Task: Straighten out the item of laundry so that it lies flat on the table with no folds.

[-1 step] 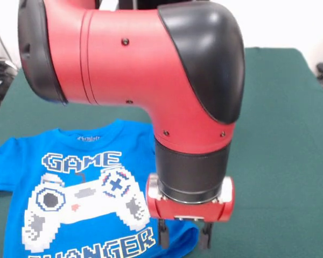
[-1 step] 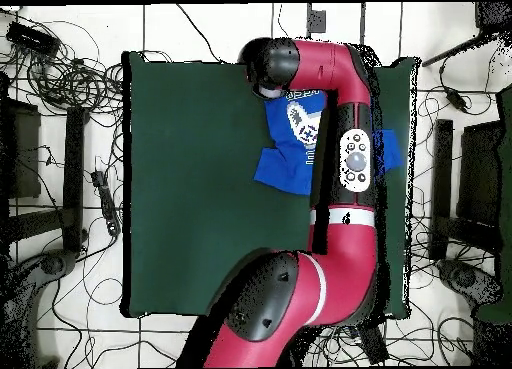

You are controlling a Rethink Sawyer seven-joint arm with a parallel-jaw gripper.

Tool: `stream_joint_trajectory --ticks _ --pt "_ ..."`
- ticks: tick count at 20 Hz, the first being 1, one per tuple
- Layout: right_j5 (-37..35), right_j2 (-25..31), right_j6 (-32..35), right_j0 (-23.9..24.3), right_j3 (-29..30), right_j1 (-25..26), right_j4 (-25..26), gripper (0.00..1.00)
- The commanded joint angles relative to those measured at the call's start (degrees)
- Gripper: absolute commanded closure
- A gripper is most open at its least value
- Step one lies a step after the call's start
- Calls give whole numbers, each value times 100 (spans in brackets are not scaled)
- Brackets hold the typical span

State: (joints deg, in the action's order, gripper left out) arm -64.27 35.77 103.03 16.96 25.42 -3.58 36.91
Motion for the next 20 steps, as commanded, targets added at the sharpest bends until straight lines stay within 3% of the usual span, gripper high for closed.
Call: stream_joint_trajectory --ticks 1,5,14,20 --pt "-340 87 1175 -299 -295 191 -26 0" --pt "-396 12 1128 -311 -264 153 -94 0" --pt "229 -884 1558 -53 1757 -871 -818 0" --pt "280 -1171 1516 -95 2066 -1099 -1074 0"
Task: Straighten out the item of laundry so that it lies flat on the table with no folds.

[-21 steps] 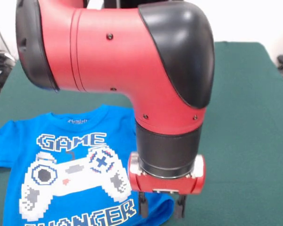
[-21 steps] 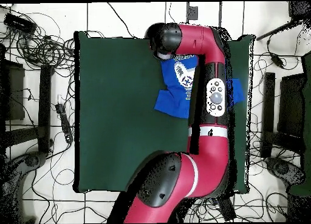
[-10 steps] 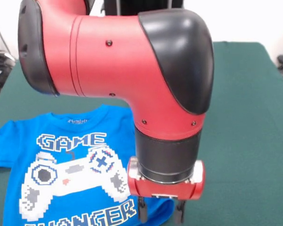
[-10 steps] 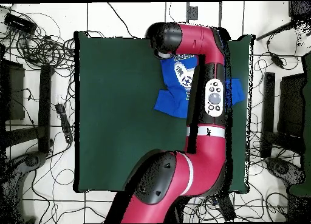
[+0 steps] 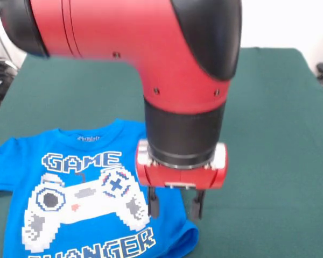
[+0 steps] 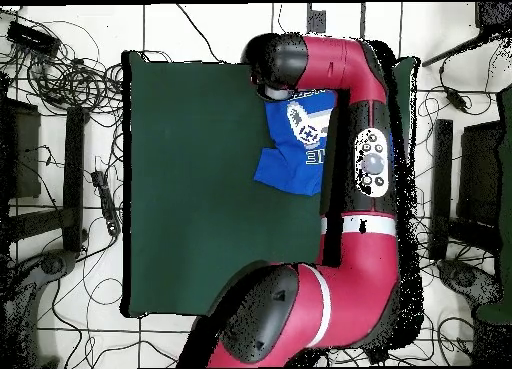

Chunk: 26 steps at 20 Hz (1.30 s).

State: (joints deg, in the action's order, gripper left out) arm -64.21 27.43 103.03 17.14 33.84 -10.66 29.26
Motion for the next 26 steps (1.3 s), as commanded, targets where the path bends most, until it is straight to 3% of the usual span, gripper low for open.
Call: stream_joint_trajectory --ticks 1,8,16,19,26 --pt "262 -377 1518 -141 1220 -401 -338 0" --pt "609 -600 1539 -275 1320 -354 -512 0" --pt "772 -645 15 199 2403 -1264 -822 0" --pt "891 -721 -198 340 2833 -1618 -840 0" --pt "986 -547 -674 635 3270 -1922 -723 0"
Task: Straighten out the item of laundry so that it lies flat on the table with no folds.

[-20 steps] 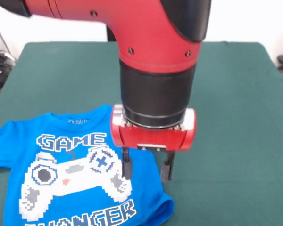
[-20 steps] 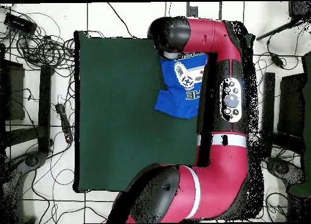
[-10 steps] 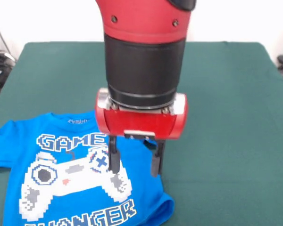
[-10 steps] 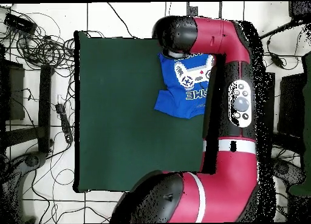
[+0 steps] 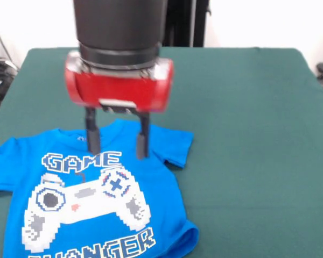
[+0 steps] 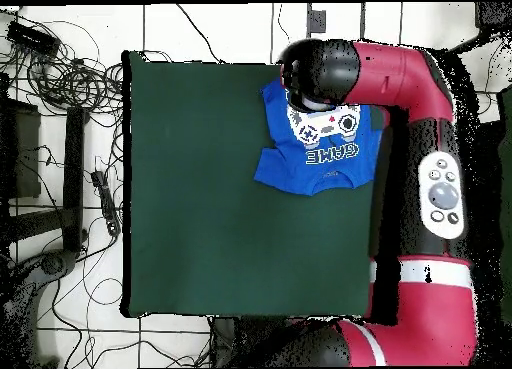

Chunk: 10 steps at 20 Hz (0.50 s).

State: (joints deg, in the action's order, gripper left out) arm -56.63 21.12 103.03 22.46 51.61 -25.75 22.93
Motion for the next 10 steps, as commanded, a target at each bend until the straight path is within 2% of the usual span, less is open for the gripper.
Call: stream_joint_trajectory --ticks 1,10 --pt "212 117 -719 147 1518 -427 -83 0" --pt "292 252 -766 293 1656 -428 49 0"
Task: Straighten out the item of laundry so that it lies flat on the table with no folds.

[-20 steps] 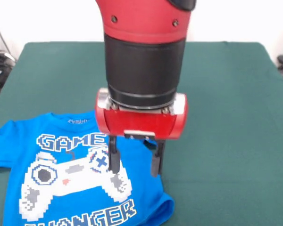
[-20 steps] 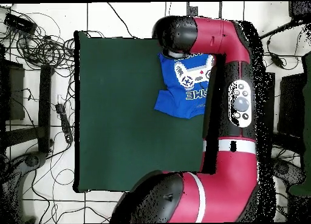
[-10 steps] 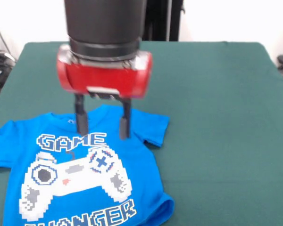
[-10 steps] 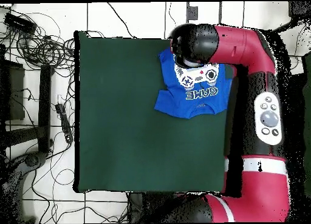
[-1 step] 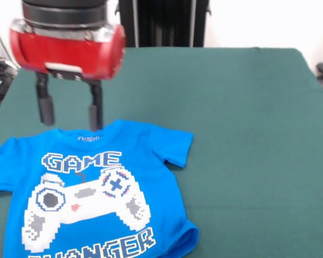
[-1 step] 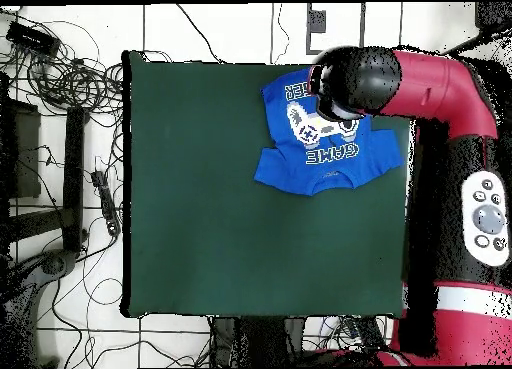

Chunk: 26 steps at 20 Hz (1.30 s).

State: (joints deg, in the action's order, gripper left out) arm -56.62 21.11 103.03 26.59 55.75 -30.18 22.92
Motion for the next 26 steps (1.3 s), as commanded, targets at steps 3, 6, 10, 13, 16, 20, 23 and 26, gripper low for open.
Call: stream_joint_trajectory --ticks 3,6,10,13,16,20,23,26 --pt "440 349 -792 -76 1388 28 29 0" --pt "566 484 -900 -12 1610 -21 -26 0" --pt "822 555 -749 15 1975 -142 -106 0" --pt "916 494 -547 -26 2140 -238 -122 0" --pt "922 427 -391 -70 2297 -347 -142 0" --pt "983 383 -173 -74 2599 -481 -222 0" --pt "1048 308 83 -132 2792 -606 -277 0" --pt "1167 221 306 -227 2878 -680 -284 0"
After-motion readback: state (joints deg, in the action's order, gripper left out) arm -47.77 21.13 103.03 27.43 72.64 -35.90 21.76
